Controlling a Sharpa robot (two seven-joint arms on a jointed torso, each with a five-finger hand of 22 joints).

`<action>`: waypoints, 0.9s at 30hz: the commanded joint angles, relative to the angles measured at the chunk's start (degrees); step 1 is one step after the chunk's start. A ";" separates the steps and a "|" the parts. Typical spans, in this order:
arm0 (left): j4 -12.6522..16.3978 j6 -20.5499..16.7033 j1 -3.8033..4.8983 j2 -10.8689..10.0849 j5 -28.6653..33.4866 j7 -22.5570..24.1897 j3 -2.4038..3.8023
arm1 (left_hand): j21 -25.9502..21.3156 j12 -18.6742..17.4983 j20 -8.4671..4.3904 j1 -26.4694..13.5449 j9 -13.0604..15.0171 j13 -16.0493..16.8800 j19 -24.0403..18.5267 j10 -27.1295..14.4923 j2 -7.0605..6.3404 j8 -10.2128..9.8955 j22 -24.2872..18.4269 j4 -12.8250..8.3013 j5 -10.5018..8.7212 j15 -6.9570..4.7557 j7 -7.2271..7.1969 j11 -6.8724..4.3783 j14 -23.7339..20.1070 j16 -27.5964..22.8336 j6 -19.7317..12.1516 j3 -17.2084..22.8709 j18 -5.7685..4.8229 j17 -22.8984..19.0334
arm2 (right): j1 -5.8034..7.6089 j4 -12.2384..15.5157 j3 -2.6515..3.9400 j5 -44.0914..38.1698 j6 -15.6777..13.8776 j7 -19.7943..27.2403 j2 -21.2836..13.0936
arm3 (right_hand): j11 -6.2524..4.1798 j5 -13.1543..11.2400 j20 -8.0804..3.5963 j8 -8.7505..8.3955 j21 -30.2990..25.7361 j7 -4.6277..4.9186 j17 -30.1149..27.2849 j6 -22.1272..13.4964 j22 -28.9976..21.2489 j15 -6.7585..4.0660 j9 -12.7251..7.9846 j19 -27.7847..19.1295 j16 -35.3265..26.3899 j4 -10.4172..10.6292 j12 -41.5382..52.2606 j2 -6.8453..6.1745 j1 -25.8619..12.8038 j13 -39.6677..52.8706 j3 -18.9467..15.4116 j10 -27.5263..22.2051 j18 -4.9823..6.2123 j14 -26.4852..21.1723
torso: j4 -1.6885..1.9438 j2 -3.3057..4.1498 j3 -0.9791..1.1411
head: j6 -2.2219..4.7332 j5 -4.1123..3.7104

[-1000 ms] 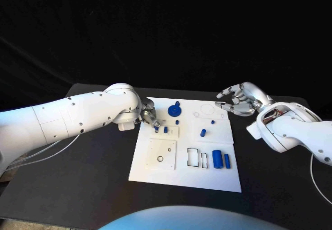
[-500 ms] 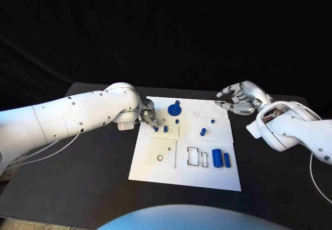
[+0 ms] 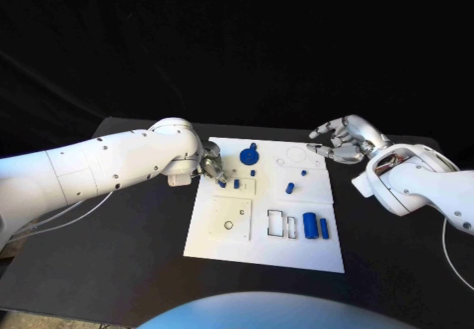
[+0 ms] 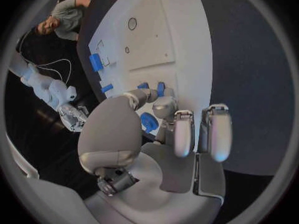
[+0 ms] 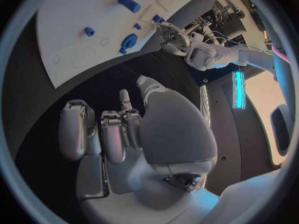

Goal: Assemble the parts on the task board

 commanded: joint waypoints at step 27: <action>-1.16 2.14 -0.28 1.48 0.51 -1.19 -0.19 | 0.44 -0.77 -0.63 -3.75 3.21 -0.65 3.33 1.05 0.48 0.75 13.05 -6.27 -1.44 -0.88 -2.24 -0.40 5.95 0.21 3.31 5.44 -0.64 15.10 | -0.03 0.22 0.00 -0.61 0.76 0.15 -0.19 | -0.34 0.33 -0.42 0.45 -0.28 -0.27 11.47 0.16 7.85 -0.55 0.18 -0.17 -0.35 -0.08 -0.08 -0.16 -0.97 7.96 0.86 0.76 0.99 5.13 | 0.03 -0.01 0.02 | -0.42 -0.53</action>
